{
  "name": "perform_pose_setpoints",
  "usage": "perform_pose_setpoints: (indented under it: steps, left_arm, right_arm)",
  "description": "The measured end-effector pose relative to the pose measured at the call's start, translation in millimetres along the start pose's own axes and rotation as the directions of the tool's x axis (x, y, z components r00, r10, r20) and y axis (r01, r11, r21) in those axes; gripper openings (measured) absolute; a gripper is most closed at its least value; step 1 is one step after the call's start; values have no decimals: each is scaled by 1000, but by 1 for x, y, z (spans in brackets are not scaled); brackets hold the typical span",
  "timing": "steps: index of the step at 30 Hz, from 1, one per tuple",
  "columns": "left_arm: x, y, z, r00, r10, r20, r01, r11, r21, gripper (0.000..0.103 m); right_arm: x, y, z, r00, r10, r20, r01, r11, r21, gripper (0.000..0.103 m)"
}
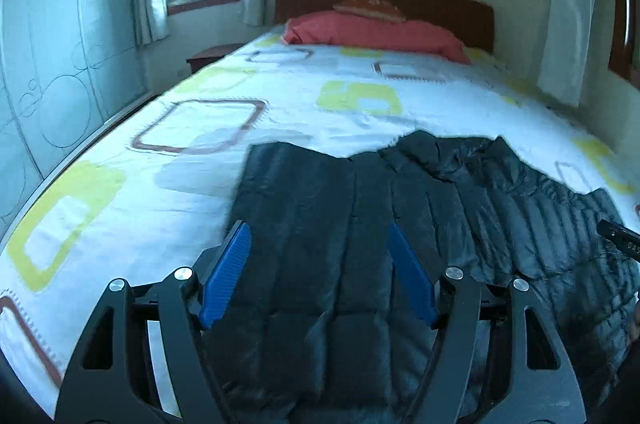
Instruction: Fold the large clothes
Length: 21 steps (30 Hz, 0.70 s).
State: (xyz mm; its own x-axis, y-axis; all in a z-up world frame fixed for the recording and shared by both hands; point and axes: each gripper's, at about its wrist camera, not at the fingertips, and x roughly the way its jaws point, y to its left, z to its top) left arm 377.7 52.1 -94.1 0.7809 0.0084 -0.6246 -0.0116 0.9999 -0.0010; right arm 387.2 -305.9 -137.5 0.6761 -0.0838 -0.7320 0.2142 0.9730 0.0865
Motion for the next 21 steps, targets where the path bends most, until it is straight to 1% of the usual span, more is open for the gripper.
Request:
perform_pose_setpoints:
  steps: [2,3,5,7,9,10,11,13,14,15,16,17,18,19,21]
  left_arm:
    - [24,-7,-5,998,-3,-59,3,1000,1,71]
    - [41,-11,-12,993,3,-114,-2,1000,14,71]
    - [57,-13,-21,988,5,-155,0,1000,31,71]
    - [60,-12,-23,987,-7,-160,9,1000,12,70]
    - [51,-12,-18,989,7,-150,-6,1000,2,69]
    - [44,-11,-17,991,24,-133,-24,1000,-1,69]
    - [31,-13,-14,994,41,-99,-42,999,-7,69]
    - [15,-14,-12,998,21,-52,-23,999,-28,69]
    - [7,-17,-14,999,-9,-31,7,999,-48,69]
    - [5,-19,-16,999,-24,-26,22,998,-59,69]
    - [7,-24,-19,998,-42,-37,39,997,-66,69]
    - [18,-32,-26,994,-65,-88,60,997,-51,69]
    - [30,-39,-31,988,-65,-143,62,998,-23,69]
    - [43,-45,-37,981,-43,-190,46,999,13,69]
    - [40,-46,-35,984,-36,-176,37,999,7,69]
  right_arm:
    - [19,6,-4,999,-31,-43,29,999,-27,34]
    - [28,7,-8,997,-40,-62,38,999,-33,37]
    - [32,4,-12,997,-34,-63,32,999,-29,38]
    - [31,3,-9,997,-34,-70,32,999,-30,38]
    - [17,7,-8,997,-60,-50,58,998,-41,38]
    - [7,10,-9,998,-53,-26,51,998,-47,38]
    - [0,13,-10,999,-43,-6,43,998,-51,38]
    - [-15,22,-15,999,-9,32,11,998,-56,38]
    - [-19,28,-20,999,18,36,-15,998,-61,38]
    - [-18,33,-24,999,31,26,-29,997,-69,38]
    - [-13,37,-29,999,37,4,-37,996,-82,38]
    - [0,45,-36,999,19,-31,-22,994,-111,38]
    - [6,48,-41,999,1,-32,-5,991,-130,39]
    - [7,48,-43,1000,-4,-24,1,991,-135,39]
    - [-2,45,-38,1000,2,-23,-5,993,-118,39]
